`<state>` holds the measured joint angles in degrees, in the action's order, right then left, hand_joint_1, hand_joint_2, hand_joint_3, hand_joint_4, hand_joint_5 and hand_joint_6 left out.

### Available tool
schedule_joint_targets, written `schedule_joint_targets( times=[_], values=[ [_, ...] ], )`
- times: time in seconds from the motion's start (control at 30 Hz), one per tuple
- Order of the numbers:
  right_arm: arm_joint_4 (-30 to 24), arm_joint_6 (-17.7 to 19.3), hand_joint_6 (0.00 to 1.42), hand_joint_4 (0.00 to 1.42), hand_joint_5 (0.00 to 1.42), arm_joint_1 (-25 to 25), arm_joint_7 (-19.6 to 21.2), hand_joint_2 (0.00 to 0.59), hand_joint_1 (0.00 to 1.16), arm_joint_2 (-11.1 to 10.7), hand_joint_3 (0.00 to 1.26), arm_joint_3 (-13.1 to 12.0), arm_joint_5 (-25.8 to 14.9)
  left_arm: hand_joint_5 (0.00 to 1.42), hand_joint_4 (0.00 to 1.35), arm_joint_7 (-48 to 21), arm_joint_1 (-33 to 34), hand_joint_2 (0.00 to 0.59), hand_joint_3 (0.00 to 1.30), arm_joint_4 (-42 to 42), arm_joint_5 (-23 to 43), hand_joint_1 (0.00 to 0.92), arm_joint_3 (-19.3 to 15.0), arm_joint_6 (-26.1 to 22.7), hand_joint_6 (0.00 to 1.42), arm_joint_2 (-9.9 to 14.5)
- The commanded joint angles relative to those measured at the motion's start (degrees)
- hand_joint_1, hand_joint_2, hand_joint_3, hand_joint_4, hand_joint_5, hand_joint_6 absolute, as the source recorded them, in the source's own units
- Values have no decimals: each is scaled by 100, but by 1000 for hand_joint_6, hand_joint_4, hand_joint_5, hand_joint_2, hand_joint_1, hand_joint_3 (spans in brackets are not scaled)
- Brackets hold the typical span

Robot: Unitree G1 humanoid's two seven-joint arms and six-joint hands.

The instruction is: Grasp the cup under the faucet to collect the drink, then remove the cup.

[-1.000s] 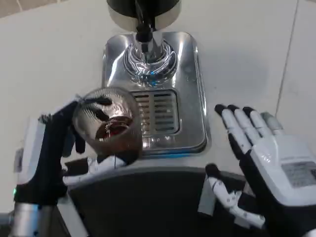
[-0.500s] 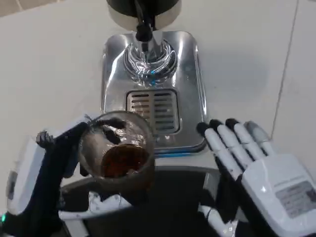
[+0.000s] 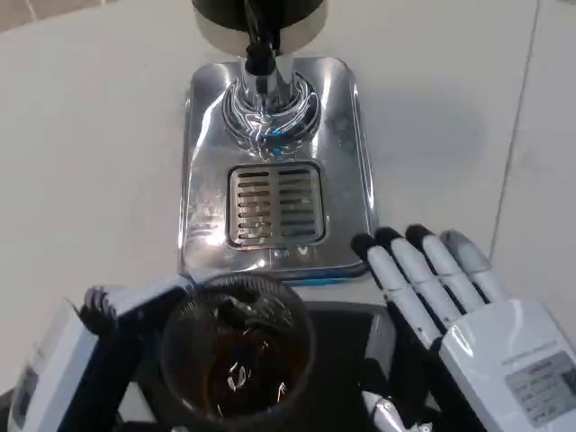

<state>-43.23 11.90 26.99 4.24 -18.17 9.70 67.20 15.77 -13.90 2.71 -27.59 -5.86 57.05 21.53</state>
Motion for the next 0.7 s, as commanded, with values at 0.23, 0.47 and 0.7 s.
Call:
schedule_joint_targets(
  times=[0.23, 0.47, 0.7],
  values=[
    [57, 97, 0, 0, 0, 0, 178, 578, 167, 203, 0, 64, 50, 1228, 1148, -126, -31, 0, 1134, 21, 187, 794, -107, 359, 1424, -89],
    [250, 139, 0, 0, 0, -134, 167, 579, 165, 114, 0, -62, -157, 1228, 1148, -160, 116, 0, 1134, -84, 239, 794, -147, 266, 1424, -140],
    [422, 124, 0, 0, 0, -185, 229, 580, 164, 94, 0, -80, -206, 1228, 1148, -221, 277, 0, 1135, -378, 283, 794, -156, 172, 1424, -201]
  ],
)
